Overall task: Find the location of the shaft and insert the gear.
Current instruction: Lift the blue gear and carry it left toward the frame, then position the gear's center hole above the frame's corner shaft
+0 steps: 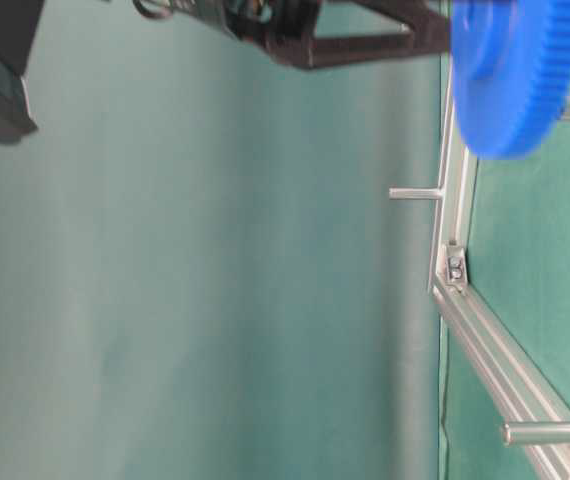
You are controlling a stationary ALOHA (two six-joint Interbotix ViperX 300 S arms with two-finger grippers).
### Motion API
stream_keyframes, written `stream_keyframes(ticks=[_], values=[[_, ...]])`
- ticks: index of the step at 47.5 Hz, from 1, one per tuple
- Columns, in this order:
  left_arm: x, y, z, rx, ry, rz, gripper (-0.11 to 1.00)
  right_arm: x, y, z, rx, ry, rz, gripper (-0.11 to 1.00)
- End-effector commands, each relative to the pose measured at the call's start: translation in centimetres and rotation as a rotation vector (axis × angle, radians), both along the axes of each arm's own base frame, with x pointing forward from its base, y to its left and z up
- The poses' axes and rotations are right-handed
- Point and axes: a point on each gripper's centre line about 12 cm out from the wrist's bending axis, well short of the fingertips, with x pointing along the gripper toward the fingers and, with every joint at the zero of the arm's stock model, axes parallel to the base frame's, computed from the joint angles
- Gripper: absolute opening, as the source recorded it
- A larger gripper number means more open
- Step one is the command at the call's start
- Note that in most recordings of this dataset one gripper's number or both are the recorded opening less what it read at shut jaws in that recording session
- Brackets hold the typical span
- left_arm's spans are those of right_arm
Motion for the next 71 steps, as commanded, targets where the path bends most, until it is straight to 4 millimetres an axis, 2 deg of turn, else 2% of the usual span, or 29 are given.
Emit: stream_keyframes(ticks=[1, 5, 12, 21, 33, 44, 59, 71], values=[[0.3, 0.1, 0.8, -0.003, -0.017, 0.006, 0.01, 1.1, 0.2, 0.5, -0.001, -0.032, 0.005, 0.69], [0.3, 0.1, 0.8, -0.004, -0.014, 0.004, 0.01, 1.6, 0.2, -0.5, -0.002, -0.006, 0.004, 0.69], [0.3, 0.1, 0.7, -0.004, -0.009, 0.004, 0.01, 2.3, 0.3, -1.0, -0.002, 0.008, 0.002, 0.69], [0.3, 0.1, 0.7, -0.004, -0.005, 0.004, 0.01, 2.7, 0.8, -0.7, 0.000, -0.006, 0.013, 0.69], [0.3, 0.1, 0.7, -0.004, -0.006, 0.004, 0.01, 3.3, 2.4, 0.5, 0.004, -0.044, 0.055, 0.69], [0.3, 0.1, 0.7, -0.004, -0.005, 0.004, 0.01, 4.2, 3.5, 0.7, 0.003, -0.051, 0.082, 0.69], [0.3, 0.1, 0.6, -0.004, -0.002, 0.005, 0.01, 5.9, 3.2, 0.8, -0.060, -0.077, 0.115, 0.69], [0.3, 0.1, 0.5, -0.006, 0.000, 0.004, 0.01, 6.3, 2.0, 0.6, -0.120, -0.091, 0.117, 0.69]])
